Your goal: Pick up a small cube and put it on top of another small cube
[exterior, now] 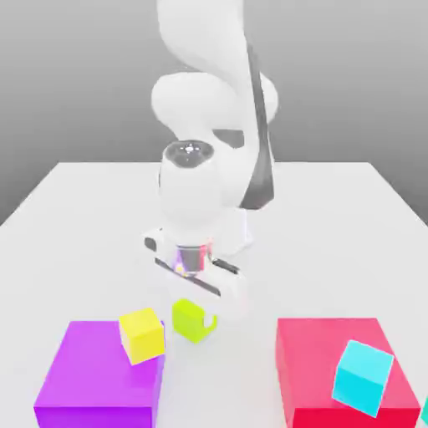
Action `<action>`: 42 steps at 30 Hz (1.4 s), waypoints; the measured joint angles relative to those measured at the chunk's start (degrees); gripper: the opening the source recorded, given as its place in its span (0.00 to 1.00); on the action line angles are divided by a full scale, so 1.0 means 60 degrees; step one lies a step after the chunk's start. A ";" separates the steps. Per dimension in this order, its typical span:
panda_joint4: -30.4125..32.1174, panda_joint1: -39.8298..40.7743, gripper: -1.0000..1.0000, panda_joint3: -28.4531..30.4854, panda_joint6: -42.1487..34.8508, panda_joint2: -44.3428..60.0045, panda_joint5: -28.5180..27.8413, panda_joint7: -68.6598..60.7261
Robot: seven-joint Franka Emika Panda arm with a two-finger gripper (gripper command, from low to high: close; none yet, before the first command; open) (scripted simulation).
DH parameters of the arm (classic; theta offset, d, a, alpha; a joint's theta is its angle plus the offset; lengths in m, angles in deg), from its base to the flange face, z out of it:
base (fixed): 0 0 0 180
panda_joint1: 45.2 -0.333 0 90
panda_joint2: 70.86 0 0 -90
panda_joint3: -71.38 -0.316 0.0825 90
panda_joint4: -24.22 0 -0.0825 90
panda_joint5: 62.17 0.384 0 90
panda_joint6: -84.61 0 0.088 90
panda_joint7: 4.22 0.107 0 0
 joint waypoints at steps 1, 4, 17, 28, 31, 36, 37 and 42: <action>0.0044 -0.0010 0.00 -0.0013 -0.0191 -0.0230 0.0063 -0.0036; 0.0193 -0.0107 0.00 0.0025 -0.0740 -0.0902 0.0184 -0.0081; -0.2038 -0.3072 0.00 -0.2019 -0.3415 0.0764 0.0662 0.0585; -0.5719 -0.4068 0.00 -0.3582 -0.5447 0.2749 0.0859 -0.1344; -0.6633 -0.4066 0.00 -0.3659 -0.5648 0.3077 0.0246 -0.2659; -0.7837 -0.3856 0.00 -0.3555 -0.5661 0.3367 -0.0970 -0.5027; -0.8059 -0.3800 0.00 -0.3536 -0.5638 0.3414 -0.1206 -0.5511; -0.8535 -0.3862 0.00 -0.2785 -0.4681 0.4315 -0.2334 -0.5988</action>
